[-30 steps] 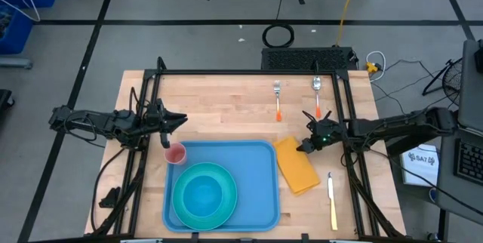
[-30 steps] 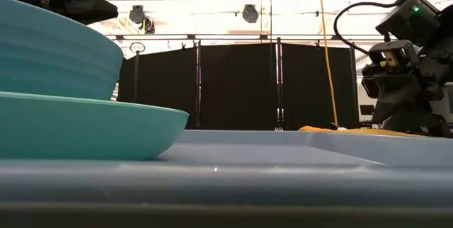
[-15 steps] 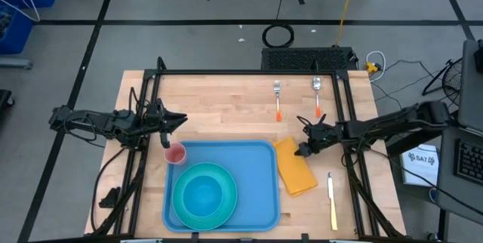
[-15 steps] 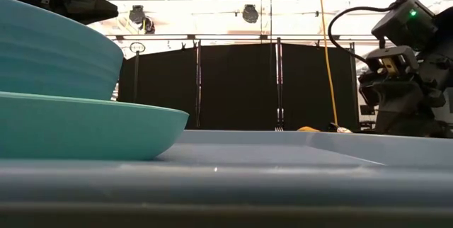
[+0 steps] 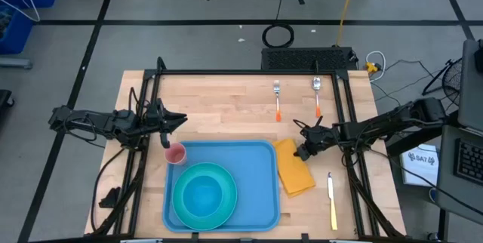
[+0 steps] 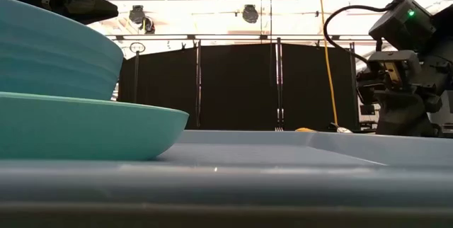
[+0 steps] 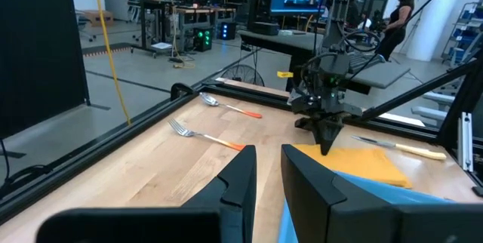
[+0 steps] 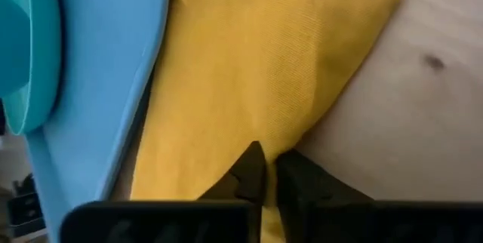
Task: Set up tray
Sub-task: Put the yellow napkin on the blue tray
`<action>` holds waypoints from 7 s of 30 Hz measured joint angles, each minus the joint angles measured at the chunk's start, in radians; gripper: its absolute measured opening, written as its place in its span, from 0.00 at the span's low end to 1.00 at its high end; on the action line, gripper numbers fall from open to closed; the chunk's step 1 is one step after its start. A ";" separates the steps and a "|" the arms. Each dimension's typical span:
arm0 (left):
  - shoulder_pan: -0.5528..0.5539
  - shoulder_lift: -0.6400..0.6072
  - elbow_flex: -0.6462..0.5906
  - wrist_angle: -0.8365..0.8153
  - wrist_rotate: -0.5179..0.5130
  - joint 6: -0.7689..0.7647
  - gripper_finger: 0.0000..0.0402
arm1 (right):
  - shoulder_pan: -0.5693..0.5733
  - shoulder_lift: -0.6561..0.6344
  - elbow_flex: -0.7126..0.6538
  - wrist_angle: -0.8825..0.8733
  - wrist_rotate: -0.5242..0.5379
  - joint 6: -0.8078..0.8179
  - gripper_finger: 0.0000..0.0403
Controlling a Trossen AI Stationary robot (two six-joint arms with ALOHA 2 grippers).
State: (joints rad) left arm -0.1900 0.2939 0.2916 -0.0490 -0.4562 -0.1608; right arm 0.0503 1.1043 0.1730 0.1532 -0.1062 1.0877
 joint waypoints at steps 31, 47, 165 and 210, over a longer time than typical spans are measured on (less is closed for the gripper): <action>0.000 0.000 0.000 0.001 -0.016 0.000 0.17 | 0.313 -0.132 0.000 0.784 0.206 -0.066 0.00; 0.000 0.000 0.000 0.002 -0.017 0.001 0.17 | 0.452 0.298 0.415 0.745 0.182 -0.106 0.00; 0.000 0.000 0.000 0.023 -0.014 -0.024 0.17 | 0.504 0.801 0.436 0.921 0.586 0.096 0.00; 0.000 0.000 0.000 0.023 0.013 -0.043 0.17 | 0.557 0.701 0.428 0.486 0.842 0.144 0.31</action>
State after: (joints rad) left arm -0.1898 0.2939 0.2920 -0.0265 -0.4435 -0.2043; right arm 0.6077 1.8050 0.6010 0.6390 0.7354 1.2321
